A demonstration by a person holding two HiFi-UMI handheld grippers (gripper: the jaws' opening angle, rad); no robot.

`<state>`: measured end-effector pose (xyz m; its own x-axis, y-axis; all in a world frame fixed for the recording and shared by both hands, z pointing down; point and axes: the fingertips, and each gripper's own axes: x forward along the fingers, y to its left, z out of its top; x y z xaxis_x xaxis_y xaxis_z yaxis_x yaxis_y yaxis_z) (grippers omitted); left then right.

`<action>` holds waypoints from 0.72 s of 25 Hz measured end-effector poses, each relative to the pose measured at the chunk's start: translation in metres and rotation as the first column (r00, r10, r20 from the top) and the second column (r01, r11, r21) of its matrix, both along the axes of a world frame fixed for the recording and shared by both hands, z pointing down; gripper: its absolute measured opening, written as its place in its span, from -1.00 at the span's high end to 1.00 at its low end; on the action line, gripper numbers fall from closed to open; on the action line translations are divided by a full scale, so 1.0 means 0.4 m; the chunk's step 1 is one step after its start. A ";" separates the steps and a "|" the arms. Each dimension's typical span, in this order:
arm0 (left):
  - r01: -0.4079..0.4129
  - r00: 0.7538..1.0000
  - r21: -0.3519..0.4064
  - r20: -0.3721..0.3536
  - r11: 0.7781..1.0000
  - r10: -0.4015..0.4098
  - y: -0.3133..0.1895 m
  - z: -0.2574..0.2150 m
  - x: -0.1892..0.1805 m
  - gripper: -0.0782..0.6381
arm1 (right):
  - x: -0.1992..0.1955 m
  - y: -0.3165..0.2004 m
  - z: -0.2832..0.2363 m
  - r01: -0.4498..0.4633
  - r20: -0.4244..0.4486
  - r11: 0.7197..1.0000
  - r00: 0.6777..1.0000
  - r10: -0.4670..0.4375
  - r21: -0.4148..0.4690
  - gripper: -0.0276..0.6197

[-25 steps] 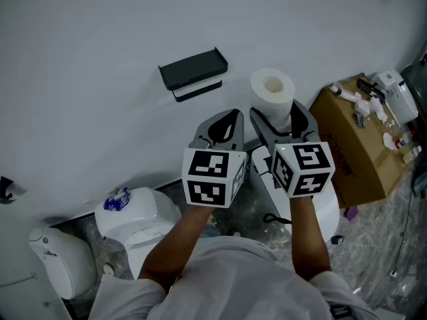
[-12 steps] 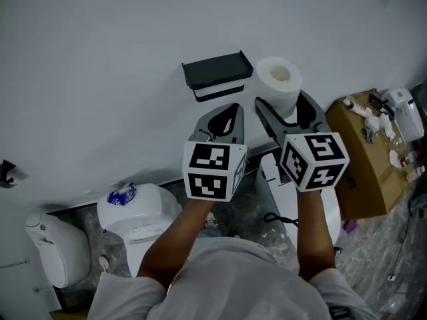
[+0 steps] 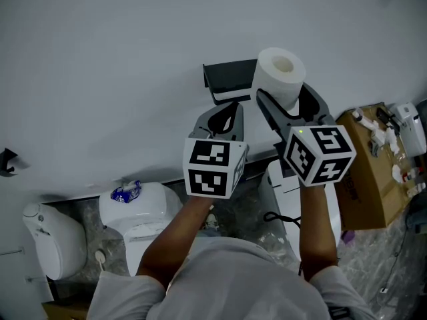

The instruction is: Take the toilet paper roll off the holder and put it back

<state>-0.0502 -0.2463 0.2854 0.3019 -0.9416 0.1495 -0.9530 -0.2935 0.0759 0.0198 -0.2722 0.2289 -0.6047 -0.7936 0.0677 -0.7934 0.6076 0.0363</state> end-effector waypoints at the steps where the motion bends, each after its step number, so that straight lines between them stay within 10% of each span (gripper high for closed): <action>1: 0.004 1.000 0.000 -0.001 1.000 -0.004 -0.002 0.000 -0.009 0.77 | -0.009 -0.004 -0.004 0.005 0.001 1.000 1.000 -0.005 0.002 -0.20; 18: 0.055 0.998 -0.008 -0.016 0.998 -0.055 -0.045 0.016 -0.152 0.77 | -0.191 -0.090 -0.008 0.076 -0.008 0.997 0.997 -0.076 0.010 -0.20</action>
